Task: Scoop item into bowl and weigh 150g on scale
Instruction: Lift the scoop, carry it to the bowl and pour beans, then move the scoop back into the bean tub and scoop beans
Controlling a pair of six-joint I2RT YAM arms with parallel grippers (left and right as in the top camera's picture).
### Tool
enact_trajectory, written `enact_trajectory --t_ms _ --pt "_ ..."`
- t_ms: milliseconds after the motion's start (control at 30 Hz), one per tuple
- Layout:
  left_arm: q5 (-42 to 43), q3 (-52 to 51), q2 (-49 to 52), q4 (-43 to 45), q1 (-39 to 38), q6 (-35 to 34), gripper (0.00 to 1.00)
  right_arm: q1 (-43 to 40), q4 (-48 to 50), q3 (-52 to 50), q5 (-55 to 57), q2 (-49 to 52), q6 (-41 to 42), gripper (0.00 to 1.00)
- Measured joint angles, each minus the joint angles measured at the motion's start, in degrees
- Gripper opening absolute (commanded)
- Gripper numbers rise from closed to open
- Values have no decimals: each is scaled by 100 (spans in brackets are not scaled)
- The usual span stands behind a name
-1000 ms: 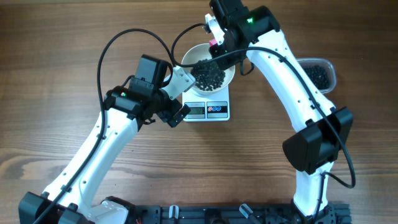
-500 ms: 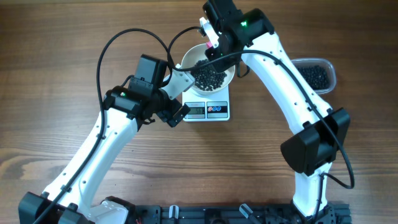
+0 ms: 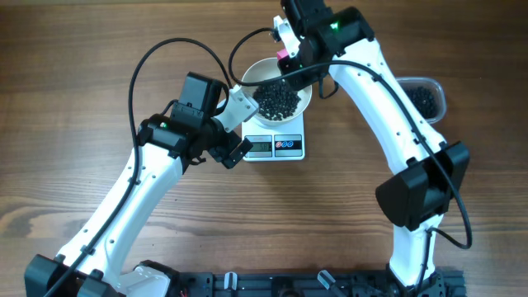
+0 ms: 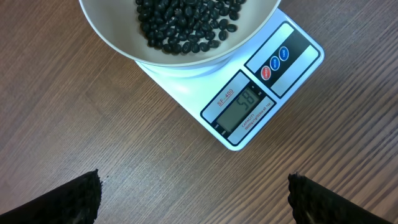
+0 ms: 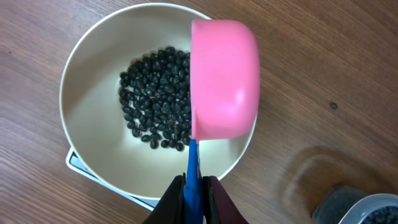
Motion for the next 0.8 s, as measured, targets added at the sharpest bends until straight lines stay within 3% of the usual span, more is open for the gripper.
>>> enact_trajectory --t_ms 433,600,800 --pt "0 0 0 0 0 0 100 -516 26 0 -367 -326 160 4" --pt "0 0 0 0 0 0 100 -1285 -87 2 -715 -903 363 4" --pt "0 0 0 0 0 0 100 -2614 -1261 44 -800 -1309 435 4"
